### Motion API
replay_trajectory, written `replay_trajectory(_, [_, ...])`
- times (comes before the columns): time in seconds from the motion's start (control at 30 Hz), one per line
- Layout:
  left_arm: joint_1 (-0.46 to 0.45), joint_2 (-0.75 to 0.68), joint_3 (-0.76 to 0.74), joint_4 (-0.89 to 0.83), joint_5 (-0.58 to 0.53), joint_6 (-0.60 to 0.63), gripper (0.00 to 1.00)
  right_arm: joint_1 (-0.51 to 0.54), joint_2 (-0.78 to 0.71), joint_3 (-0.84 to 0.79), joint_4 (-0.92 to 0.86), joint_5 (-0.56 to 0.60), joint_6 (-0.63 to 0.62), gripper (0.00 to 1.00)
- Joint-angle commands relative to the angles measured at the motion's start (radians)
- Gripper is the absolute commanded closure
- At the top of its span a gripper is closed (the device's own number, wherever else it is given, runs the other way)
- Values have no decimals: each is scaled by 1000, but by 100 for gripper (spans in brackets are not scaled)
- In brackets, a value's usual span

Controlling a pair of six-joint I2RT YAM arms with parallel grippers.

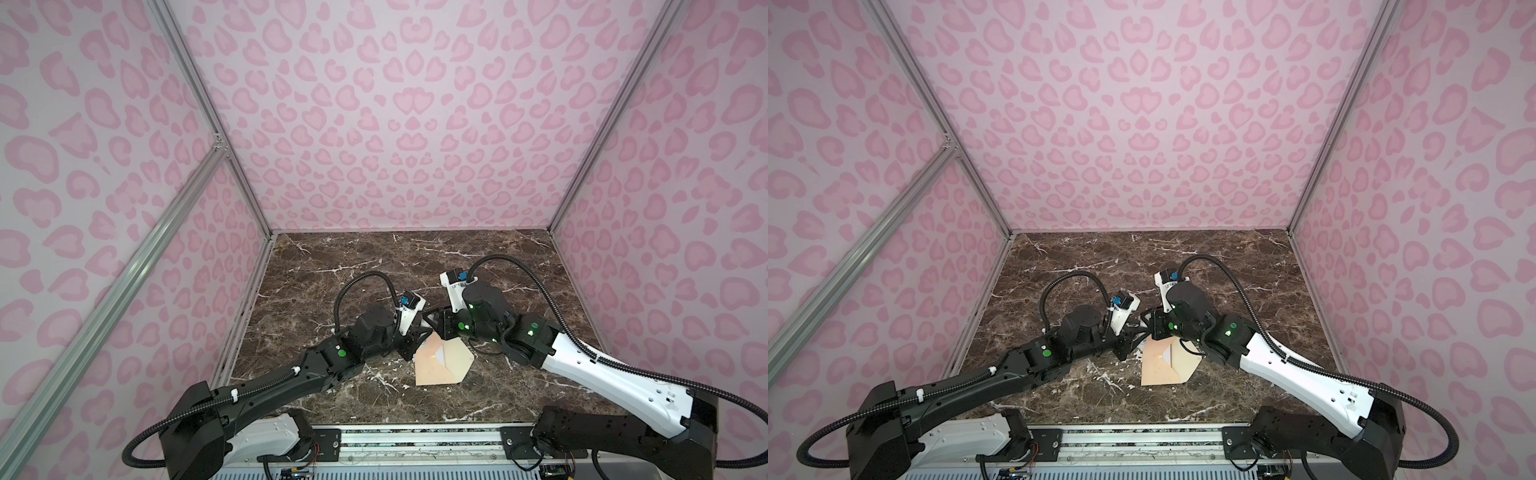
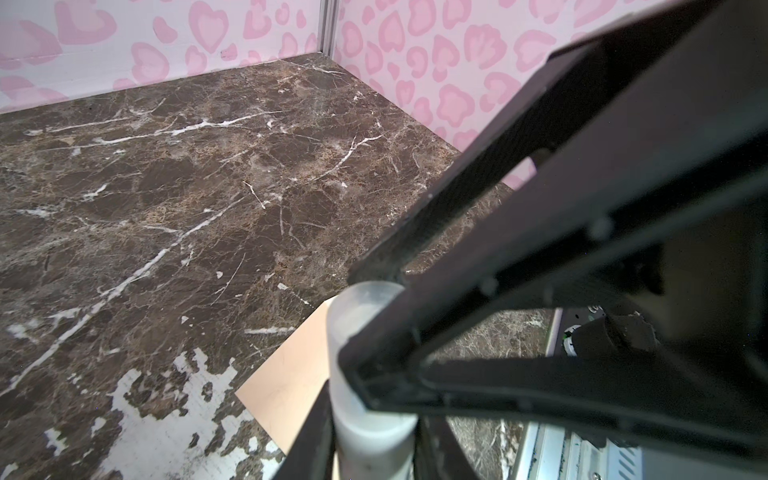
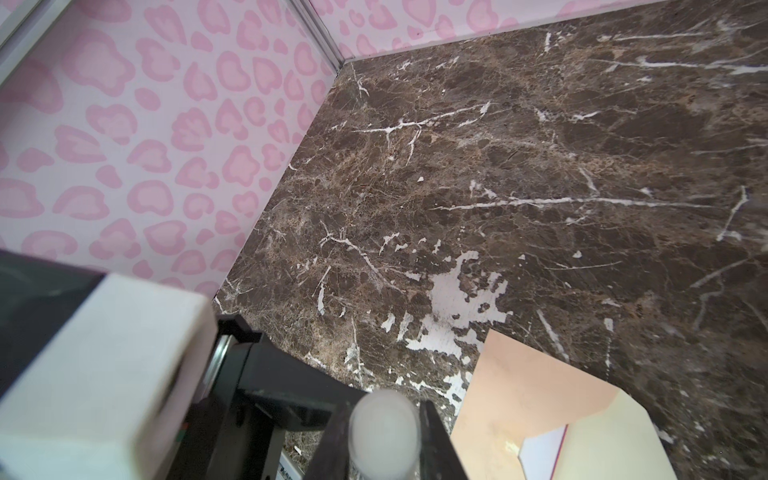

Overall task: Place the letter into the envelope and seal it
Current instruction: 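Bring the right gripper to the glue stick's cap held by the left gripper, then pull the cap off the glue stick with the right gripper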

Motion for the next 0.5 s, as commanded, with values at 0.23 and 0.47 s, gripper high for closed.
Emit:
replay_trajectory(0.23, [-3, 23, 14, -52, -22, 5, 80, -4, -7, 25, 24, 19, -8, 91])
replay_trajectory(0.47, [-4, 10, 9, -78, -45, 9, 81, -19, -7, 42, 3, 27, -24, 92])
